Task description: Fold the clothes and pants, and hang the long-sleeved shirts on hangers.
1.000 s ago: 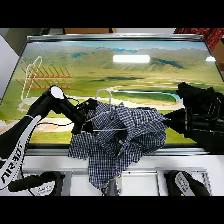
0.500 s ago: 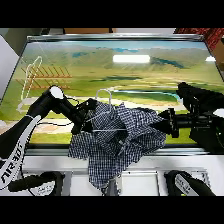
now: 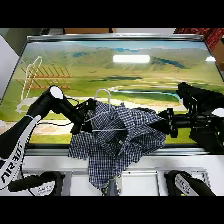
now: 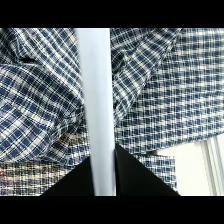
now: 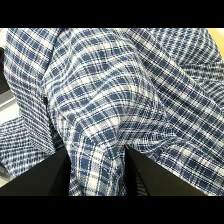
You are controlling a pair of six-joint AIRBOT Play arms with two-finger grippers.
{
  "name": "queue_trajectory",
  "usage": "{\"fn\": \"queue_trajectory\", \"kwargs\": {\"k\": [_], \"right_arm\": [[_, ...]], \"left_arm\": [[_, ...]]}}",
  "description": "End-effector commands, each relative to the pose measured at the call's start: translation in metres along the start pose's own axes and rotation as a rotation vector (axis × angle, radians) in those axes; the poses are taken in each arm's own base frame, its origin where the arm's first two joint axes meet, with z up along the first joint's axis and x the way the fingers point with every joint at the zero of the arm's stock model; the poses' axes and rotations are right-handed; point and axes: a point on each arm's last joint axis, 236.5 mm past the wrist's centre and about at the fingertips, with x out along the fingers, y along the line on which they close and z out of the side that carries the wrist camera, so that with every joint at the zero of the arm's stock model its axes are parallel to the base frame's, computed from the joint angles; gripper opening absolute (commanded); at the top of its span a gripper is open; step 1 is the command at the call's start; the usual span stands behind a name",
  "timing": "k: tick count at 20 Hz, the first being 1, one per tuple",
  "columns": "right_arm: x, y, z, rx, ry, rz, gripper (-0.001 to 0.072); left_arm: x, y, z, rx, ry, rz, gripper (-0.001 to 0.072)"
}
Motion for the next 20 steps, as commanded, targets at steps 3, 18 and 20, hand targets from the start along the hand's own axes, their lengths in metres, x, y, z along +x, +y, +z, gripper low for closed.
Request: {"fn": "queue_trajectory", "kwargs": {"k": [3, 18, 20], "right_arm": [[0.0004, 0.0003, 0.0005, 0.001, -0.003, 0.002, 0.0354], [0.0003, 0.002, 0.0005, -0.098, -0.003, 0.009, 0.0016], [0.0003, 0.0021, 0.0005, -0.098, -0.003, 0.009, 0.0015]], "left_arm": [[0.0, 0.0001, 0.001, 0.002, -0.003, 0.0, 0.0016], [-0.0003, 0.0006, -0.0019, -0.036, 0.008, 0.002, 0.0017], [-0.0003, 0.0005, -0.0069, -0.104, 0.03, 0.003, 0.0018]]}}
